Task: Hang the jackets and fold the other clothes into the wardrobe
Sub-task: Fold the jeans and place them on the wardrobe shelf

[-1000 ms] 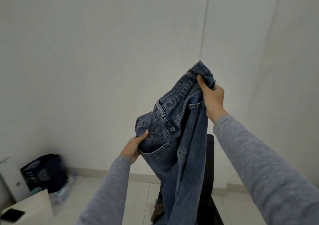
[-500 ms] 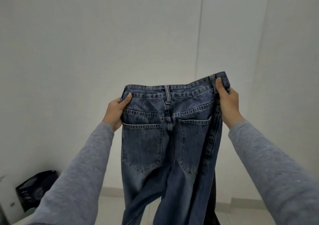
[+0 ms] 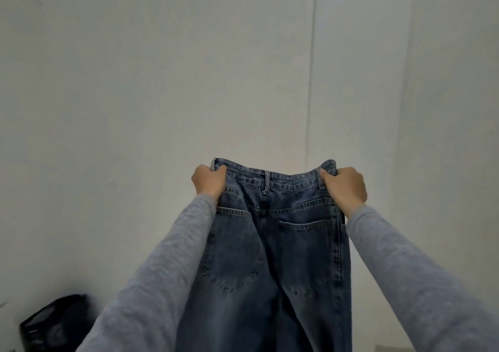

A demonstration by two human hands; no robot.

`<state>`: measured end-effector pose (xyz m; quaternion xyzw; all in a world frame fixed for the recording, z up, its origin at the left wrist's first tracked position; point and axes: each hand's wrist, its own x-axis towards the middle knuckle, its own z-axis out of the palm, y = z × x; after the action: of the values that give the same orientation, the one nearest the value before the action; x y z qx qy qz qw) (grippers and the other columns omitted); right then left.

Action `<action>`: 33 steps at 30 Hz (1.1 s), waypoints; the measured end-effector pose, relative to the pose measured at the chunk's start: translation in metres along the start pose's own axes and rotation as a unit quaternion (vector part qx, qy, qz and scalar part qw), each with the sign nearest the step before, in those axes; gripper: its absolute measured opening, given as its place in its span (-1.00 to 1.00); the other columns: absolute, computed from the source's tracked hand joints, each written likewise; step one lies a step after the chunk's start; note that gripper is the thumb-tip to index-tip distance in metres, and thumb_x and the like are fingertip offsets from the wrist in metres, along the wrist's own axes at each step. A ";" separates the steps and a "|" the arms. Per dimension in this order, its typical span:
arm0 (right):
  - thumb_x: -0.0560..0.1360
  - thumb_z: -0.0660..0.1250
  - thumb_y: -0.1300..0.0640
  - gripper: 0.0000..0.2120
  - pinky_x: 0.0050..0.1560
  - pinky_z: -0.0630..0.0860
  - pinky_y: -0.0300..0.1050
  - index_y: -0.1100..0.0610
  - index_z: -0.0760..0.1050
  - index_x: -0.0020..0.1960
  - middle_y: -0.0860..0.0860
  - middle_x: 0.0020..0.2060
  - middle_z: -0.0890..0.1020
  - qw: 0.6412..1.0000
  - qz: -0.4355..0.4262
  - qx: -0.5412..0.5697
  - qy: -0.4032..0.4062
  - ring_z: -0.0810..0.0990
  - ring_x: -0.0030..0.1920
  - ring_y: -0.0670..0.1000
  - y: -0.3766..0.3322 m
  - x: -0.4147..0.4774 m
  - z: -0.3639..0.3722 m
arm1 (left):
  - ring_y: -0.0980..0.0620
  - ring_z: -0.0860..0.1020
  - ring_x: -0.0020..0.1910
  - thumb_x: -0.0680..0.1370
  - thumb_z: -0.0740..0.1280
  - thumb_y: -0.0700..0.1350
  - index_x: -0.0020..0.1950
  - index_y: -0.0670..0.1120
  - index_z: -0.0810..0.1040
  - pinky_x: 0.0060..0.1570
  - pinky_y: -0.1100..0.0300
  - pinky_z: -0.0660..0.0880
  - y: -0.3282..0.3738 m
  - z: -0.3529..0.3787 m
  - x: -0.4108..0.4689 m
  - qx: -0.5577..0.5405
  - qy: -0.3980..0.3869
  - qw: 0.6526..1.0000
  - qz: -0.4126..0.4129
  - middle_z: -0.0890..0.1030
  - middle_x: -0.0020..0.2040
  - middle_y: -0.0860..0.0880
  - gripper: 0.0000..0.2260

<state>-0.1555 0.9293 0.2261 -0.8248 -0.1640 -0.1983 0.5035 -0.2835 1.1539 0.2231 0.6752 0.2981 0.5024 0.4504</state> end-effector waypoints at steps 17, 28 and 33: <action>0.40 0.44 0.27 -0.75 -0.25 0.65 -0.09 0.44 0.56 -0.03 0.22 -0.17 0.65 0.968 -0.039 0.202 -0.145 0.66 -0.29 0.08 -0.081 -0.022 0.007 | 0.01 0.34 -0.37 0.60 0.22 -0.04 -0.24 -0.15 0.40 -0.37 0.14 0.28 0.039 0.049 -0.052 -0.090 -0.154 0.977 0.120 0.42 -0.36 -0.04 -0.74; 0.36 0.38 0.21 -0.85 -0.34 0.44 -0.11 0.24 0.54 -0.36 0.10 -0.45 0.49 0.990 -0.106 0.078 -0.046 0.45 -0.41 0.07 -0.074 -0.024 0.016 | 0.02 0.22 -0.40 0.63 0.11 -0.11 -0.36 -0.06 0.22 -0.34 0.13 0.15 0.036 0.054 -0.055 -0.154 -0.198 0.964 0.089 0.28 -0.41 0.00 -0.65; 0.41 0.40 0.15 -0.69 -0.41 0.30 -0.19 0.31 0.48 -0.42 0.08 -0.50 0.43 0.984 -0.155 0.073 -0.047 0.35 -0.44 0.01 -0.068 -0.025 0.019 | 0.02 0.27 -0.38 0.62 0.13 -0.08 -0.35 -0.07 0.28 -0.31 0.13 0.20 0.034 0.048 -0.057 -0.145 -0.208 0.963 0.094 0.32 -0.40 -0.02 -0.67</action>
<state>-0.2060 0.9747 0.2580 -0.7584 -0.3276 -0.2229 0.5175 -0.2576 1.0767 0.2261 0.7171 0.0569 0.4285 0.5468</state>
